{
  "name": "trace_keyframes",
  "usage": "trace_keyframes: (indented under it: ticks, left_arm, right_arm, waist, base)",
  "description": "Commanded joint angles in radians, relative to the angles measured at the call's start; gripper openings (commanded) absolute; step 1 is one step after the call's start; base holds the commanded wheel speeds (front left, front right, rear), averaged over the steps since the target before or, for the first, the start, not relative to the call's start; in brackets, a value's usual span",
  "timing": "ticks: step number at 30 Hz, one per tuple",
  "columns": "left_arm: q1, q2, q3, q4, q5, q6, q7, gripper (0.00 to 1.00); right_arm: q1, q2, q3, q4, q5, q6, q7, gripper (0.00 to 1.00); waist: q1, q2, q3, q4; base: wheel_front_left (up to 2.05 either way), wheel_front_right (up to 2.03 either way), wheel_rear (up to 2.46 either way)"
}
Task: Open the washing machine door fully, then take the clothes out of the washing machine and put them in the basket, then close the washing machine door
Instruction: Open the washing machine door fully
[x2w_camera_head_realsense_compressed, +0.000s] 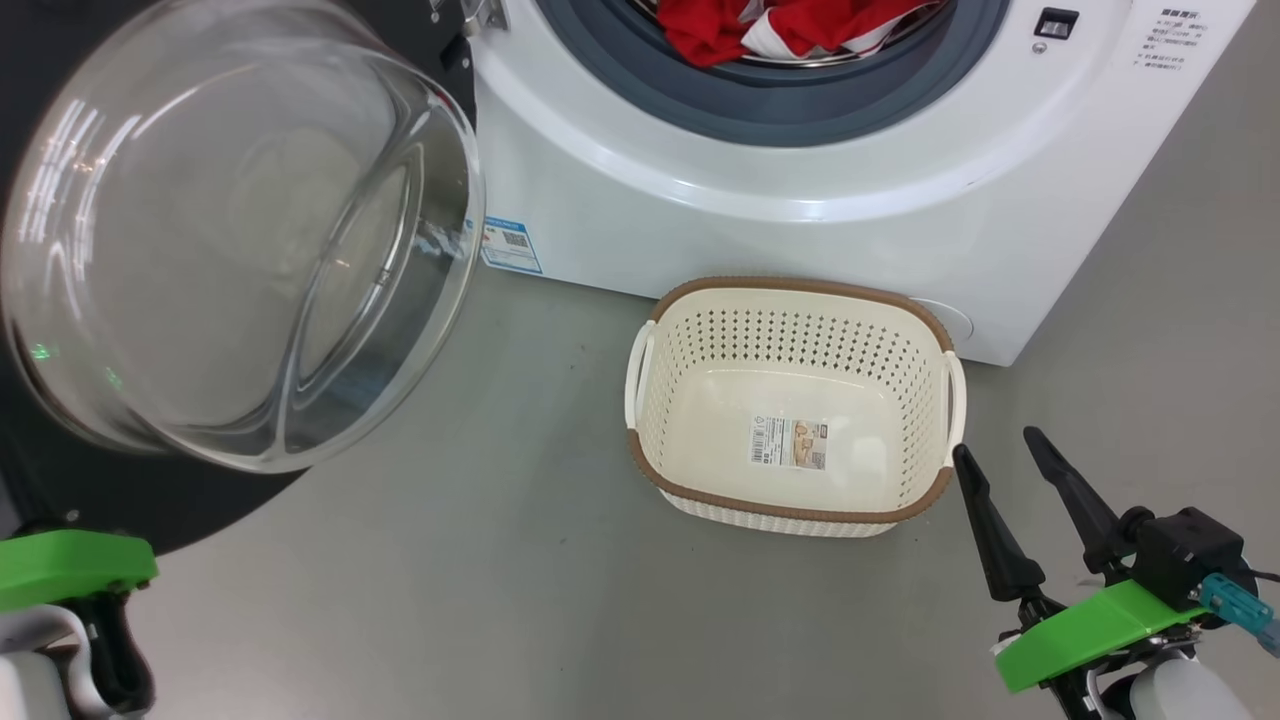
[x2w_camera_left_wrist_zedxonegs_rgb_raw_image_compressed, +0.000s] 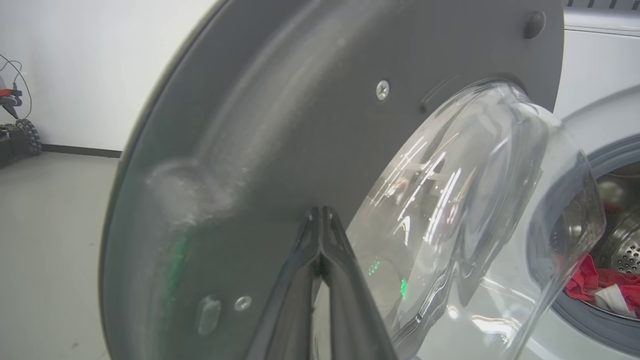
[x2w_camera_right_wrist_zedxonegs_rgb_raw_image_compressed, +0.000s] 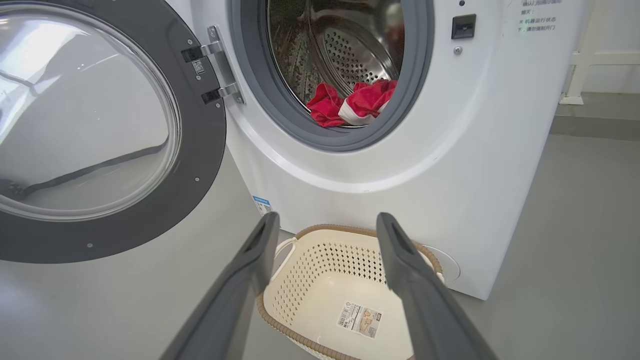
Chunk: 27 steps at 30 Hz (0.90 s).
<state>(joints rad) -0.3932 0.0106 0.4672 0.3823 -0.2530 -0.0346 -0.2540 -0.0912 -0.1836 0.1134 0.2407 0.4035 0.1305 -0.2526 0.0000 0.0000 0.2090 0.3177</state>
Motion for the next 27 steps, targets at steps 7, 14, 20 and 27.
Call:
trace_keyframes:
  ticks: [7,14,20,27]
  left_arm:
    - [-0.073,0.059,0.1,0.021,0.034,-0.021,-0.008,0.0]
    - [-0.118,0.078,0.139,0.061,0.051,-0.033,-0.008,0.0]
    - [-0.158,0.099,0.179,0.096,0.063,-0.042,-0.008,0.0]
    - [-0.178,0.101,0.21,0.11,0.082,-0.05,-0.008,0.0]
  right_arm:
    - [-0.033,-0.019,0.019,-0.031,-0.008,0.0,-0.009,1.0]
    - [-0.041,-0.024,0.017,-0.036,-0.009,0.0,-0.009,1.0]
    - [-0.049,-0.031,0.018,-0.038,-0.009,0.0,-0.009,1.0]
    - [-0.061,-0.036,0.026,-0.034,-0.007,0.0,-0.009,1.0]
  waist:
    - [0.0,0.0,0.023,-0.006]
    - [0.0,0.0,0.042,-0.008]
    - [0.0,0.0,0.059,-0.011]
    - [0.0,0.0,0.066,-0.018]
  base:
    - [0.0,0.0,0.0]
    - [0.0,0.0,0.0]
    - [0.0,0.0,0.0]
    - [0.0,0.0,0.0]
